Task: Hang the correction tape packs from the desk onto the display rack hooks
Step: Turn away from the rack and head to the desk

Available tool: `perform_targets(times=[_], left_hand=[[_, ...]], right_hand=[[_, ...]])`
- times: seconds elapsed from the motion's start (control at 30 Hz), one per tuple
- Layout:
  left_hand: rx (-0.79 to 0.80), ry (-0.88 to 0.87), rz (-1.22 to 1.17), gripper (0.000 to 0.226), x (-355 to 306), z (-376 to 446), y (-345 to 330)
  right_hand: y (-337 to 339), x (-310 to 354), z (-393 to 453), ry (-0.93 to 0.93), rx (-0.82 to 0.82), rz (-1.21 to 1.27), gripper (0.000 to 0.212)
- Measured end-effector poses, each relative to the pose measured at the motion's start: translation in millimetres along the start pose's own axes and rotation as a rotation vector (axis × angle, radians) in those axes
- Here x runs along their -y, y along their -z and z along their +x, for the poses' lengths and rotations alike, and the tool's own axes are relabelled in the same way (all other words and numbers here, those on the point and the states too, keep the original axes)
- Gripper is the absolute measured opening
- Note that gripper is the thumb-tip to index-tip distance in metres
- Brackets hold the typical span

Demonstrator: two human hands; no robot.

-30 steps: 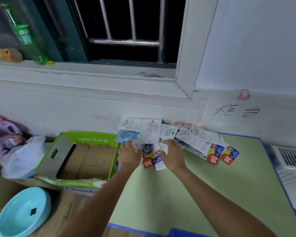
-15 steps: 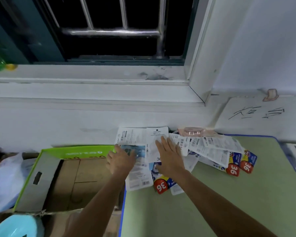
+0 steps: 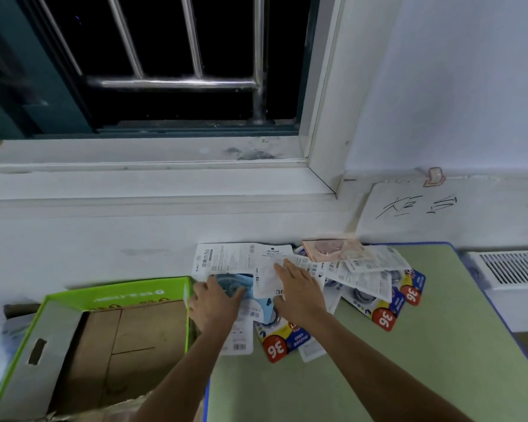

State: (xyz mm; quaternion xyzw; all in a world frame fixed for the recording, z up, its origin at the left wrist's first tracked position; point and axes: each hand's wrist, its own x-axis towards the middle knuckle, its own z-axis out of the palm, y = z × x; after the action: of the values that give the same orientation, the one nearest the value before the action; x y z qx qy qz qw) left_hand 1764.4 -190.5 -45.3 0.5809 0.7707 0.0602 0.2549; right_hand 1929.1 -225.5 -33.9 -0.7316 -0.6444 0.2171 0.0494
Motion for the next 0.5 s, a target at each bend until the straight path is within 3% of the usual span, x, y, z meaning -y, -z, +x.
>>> perform_targets(times=[0.17, 0.33, 0.5], left_hand=[[0.100, 0.097, -0.019, 0.091, -2, -4, -6], [0.025, 0.077, 0.006, 0.088, -4, -17, -2], [-0.035, -0.056, -0.314, 0.078, -13, -34, 1]], right_hand=[[11, -10, -16, -0.006, 0.014, 0.002, 0.067], [18, -14, -30, -0.004, -0.083, 0.156, 0.052], [31, -20, -43, 0.002, -0.312, 0.319, 0.035]])
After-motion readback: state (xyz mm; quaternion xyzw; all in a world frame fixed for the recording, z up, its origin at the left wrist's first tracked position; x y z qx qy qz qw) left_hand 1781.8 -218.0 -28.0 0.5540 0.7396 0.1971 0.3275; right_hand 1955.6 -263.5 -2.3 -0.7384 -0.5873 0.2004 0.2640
